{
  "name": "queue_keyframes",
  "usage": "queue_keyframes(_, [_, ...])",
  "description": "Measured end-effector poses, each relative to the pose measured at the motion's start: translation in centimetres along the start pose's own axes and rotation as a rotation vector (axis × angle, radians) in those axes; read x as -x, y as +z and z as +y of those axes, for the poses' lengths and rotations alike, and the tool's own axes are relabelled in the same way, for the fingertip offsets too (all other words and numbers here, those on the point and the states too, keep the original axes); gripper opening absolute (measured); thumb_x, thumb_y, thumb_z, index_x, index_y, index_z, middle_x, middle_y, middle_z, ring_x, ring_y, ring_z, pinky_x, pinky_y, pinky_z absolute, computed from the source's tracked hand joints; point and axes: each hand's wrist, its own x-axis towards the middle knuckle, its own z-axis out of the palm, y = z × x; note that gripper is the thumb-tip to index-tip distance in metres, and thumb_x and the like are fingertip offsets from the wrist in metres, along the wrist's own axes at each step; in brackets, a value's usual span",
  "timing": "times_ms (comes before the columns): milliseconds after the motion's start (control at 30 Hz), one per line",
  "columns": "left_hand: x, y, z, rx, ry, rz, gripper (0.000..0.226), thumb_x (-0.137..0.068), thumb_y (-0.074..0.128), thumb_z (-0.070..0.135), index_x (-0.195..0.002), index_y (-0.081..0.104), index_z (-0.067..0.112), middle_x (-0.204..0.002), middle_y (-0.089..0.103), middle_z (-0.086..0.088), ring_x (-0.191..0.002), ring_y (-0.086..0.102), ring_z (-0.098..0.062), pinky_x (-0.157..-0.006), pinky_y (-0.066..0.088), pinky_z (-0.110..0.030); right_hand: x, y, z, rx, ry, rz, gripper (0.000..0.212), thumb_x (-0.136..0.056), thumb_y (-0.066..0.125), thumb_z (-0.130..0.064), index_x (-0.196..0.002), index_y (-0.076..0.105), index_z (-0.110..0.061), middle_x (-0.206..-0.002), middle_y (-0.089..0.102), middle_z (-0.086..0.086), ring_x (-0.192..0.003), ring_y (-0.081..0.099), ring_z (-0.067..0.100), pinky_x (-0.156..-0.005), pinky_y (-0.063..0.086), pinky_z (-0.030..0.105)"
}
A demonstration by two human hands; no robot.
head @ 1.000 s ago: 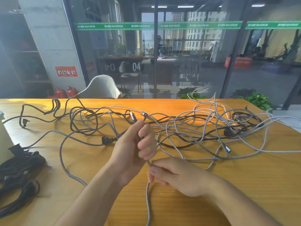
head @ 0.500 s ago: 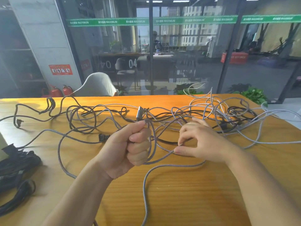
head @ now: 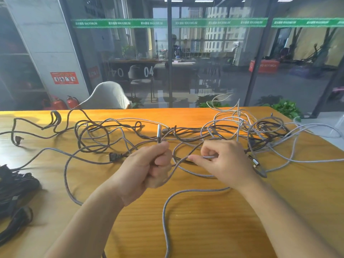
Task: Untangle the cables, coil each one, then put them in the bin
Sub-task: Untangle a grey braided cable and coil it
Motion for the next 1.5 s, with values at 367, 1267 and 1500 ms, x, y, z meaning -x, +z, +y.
queue_keyframes(367, [-1.9, 0.9, -2.6, -0.528, 0.051, 0.469, 0.047, -0.107, 0.051, 0.039, -0.076, 0.072, 0.010, -0.062, 0.042, -0.009, -0.057, 0.039, -0.021, -0.058, 0.037, -0.041, 1.6, 2.0, -5.6, -0.723, 0.096, -0.557, 0.017, -0.101, 0.068, -0.026, -0.084, 0.064, -0.026, -0.080, 0.058, -0.013, -0.081, 0.054, 0.010, -0.083, 0.046, 0.031])
queue_keyframes(1267, [-2.8, 2.5, -5.4, -1.059, -0.023, 0.488, 0.036, -0.077, 0.077, 0.070, -0.081, 0.071, 0.034, -0.046, 0.043, 0.010, -0.046, 0.045, -0.008, -0.050, 0.033, -0.025, 0.5, 0.9, 0.1, -0.189, 0.380, -0.578, 0.043, -0.109, 0.049, -0.039, -0.088, 0.058, -0.003, -0.063, 0.038, -0.004, -0.054, 0.031, 0.012, -0.057, 0.026, 0.031])
queue_keyframes(1500, [-3.1, 2.0, -5.2, -1.068, -0.069, 0.525, 0.017, -0.074, 0.077, 0.040, -0.078, 0.063, 0.031, -0.064, 0.057, 0.007, -0.062, 0.055, -0.013, -0.058, 0.046, -0.028, 0.3, 1.1, 0.6, -0.115, 0.399, -0.370, 0.042, -0.107, 0.051, -0.036, -0.083, 0.058, -0.003, -0.057, 0.038, -0.005, -0.050, 0.030, 0.013, -0.054, 0.025, 0.033])
